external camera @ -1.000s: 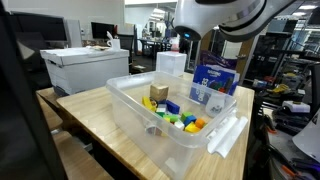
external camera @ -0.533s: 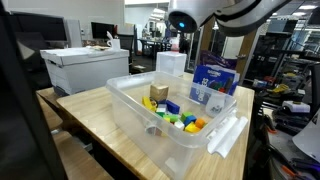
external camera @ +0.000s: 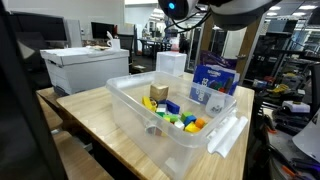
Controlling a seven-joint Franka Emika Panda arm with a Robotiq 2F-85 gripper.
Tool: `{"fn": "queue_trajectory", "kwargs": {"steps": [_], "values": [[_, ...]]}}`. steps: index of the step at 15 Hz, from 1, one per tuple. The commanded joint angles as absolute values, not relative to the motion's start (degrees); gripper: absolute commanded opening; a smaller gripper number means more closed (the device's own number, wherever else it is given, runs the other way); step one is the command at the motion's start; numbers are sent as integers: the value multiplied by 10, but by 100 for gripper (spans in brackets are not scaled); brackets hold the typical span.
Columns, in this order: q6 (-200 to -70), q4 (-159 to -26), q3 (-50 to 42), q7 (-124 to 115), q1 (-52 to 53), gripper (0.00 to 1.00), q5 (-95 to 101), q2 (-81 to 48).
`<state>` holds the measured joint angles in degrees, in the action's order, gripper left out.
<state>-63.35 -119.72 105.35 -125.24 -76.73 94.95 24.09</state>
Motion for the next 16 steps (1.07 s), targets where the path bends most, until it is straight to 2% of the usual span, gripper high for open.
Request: {"fn": "queue_trajectory", "kwargs": {"steps": [1, 16], "values": [[-667, -1154, 1059, -1228, -793, 4, 884, 283], [-741, -1032, 1067, -1141, -865, 4, 657, 364]]}}
